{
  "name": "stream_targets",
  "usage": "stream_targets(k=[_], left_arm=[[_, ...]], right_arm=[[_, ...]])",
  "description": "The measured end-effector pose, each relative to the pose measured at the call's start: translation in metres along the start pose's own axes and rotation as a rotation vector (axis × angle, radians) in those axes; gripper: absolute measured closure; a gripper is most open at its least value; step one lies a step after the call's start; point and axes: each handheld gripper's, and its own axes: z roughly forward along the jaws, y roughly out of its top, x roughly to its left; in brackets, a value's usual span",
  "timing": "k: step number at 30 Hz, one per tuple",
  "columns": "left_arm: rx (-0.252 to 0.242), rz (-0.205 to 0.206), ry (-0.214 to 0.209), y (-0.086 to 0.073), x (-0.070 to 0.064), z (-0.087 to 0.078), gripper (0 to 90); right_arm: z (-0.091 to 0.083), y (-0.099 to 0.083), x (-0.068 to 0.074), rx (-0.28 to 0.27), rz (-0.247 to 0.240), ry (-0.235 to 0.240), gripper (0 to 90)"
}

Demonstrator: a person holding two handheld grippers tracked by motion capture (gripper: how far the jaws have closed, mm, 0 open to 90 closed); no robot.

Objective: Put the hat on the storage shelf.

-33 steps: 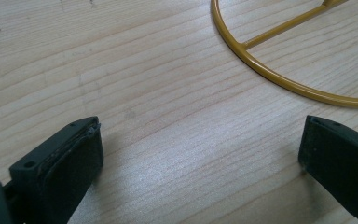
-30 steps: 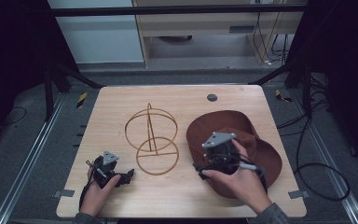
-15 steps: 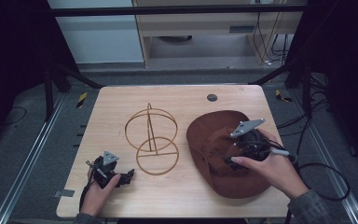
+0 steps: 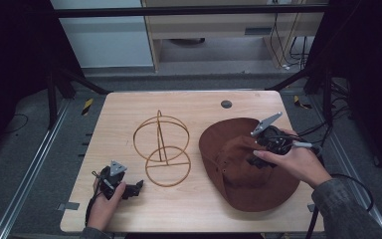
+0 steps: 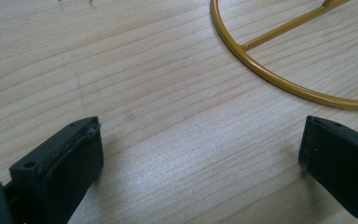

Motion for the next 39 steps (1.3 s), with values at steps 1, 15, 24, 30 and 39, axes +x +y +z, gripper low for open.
stream_targets(k=[1, 15, 24, 30, 39], left_arm=[[0.000, 0.000, -0.001, 0.000, 0.000, 0.000, 0.0], [0.001, 0.003, 0.003, 0.000, 0.000, 0.000, 0.0], [0.002, 0.001, 0.001, 0.000, -0.001, 0.000, 0.0], [0.000, 0.002, 0.002, 0.000, -0.001, 0.000, 0.0], [0.000, 0.000, 0.002, 0.000, -0.001, 0.000, 0.0]], right_arm=[[0.002, 0.002, -0.001, 0.014, -0.004, 0.001, 23.6], [0.029, 0.021, -0.014, 0.131, -0.022, 0.008, 17.4], [0.045, 0.023, -0.016, 0.156, -0.007, 0.031, 19.2], [0.056, 0.021, -0.024, 0.180, 0.021, 0.033, 23.1], [0.061, 0.019, -0.023, 0.182, 0.016, 0.049, 28.7]])
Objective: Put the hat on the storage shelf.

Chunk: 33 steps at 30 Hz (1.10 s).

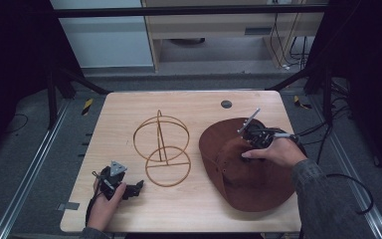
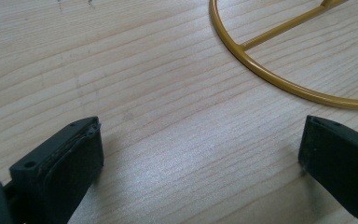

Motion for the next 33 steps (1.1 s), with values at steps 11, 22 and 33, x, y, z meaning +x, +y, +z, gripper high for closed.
stream_targets(k=[11, 22, 33], left_arm=[[-0.002, 0.000, -0.002, -0.0002, -0.0002, 0.0000, 0.0], [-0.003, 0.001, -0.002, -0.0003, -0.0003, 0.0000, 0.0], [-0.004, 0.000, -0.001, -0.0003, -0.0004, 0.0001, 0.0]], right_arm=[[0.0040, -0.0045, -0.0020, -0.025, 0.023, 0.017, 56.1], [0.0068, -0.0086, -0.0054, -0.015, 0.035, 0.045, 73.1], [0.0021, -0.0099, -0.0064, -0.011, 0.030, 0.076, 88.7]])
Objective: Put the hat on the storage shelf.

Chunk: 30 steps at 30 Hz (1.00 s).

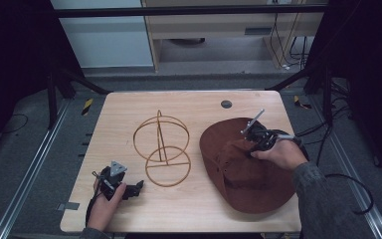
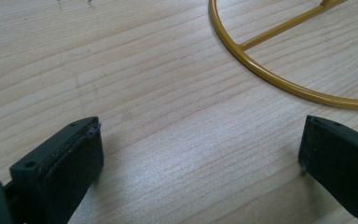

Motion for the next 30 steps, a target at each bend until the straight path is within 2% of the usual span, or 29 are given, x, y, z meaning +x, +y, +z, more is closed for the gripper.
stream_targets(k=[6, 12, 21, 26, 30], left_arm=[[0.001, 0.000, 0.000, 0.000, 0.000, 0.000, 0.0], [0.001, 0.001, -0.001, 0.000, 0.000, 0.000, 0.0], [0.000, -0.002, 0.000, 0.000, 0.000, 0.000, 0.0], [0.000, -0.002, 0.000, 0.000, 0.000, 0.000, 0.0], [0.000, -0.003, 0.000, 0.000, 0.000, 0.000, 0.0]], right_arm=[[-0.008, 0.001, -0.001, -0.012, 0.003, 0.001, 89.1], [-0.020, -0.001, 0.000, -0.047, 0.007, 0.000, 89.1], [-0.050, -0.004, 0.004, -0.137, 0.018, -0.005, 89.2], [-0.073, -0.005, 0.007, -0.188, 0.023, -0.039, 89.1], [-0.084, -0.005, 0.008, -0.207, 0.015, -0.051, 89.2]])
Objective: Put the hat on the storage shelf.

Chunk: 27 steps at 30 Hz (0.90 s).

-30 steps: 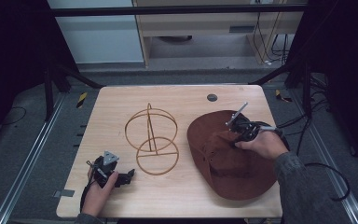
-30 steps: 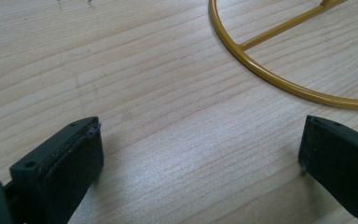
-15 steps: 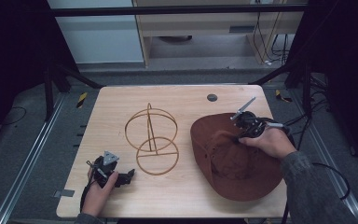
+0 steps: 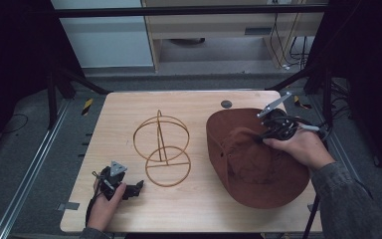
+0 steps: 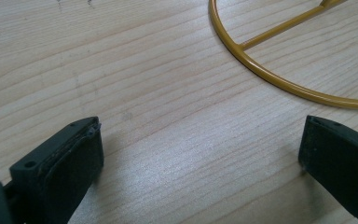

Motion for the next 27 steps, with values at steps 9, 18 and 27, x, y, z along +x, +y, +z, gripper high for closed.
stream_targets(k=[9, 18, 27], left_arm=[[0.000, 0.000, 0.000, 0.000, 0.000, 0.000, 0.0], [0.000, 0.002, -0.001, 0.000, 0.000, 0.000, 0.0], [0.001, 0.002, -0.001, 0.000, 0.000, 0.000, 0.0]], right_arm=[[-0.030, 0.005, 0.008, -0.082, -0.007, -0.027, 89.2], [-0.058, 0.009, 0.027, -0.223, -0.044, -0.056, 89.1], [-0.075, 0.012, 0.044, -0.316, -0.061, -0.061, 89.1]])
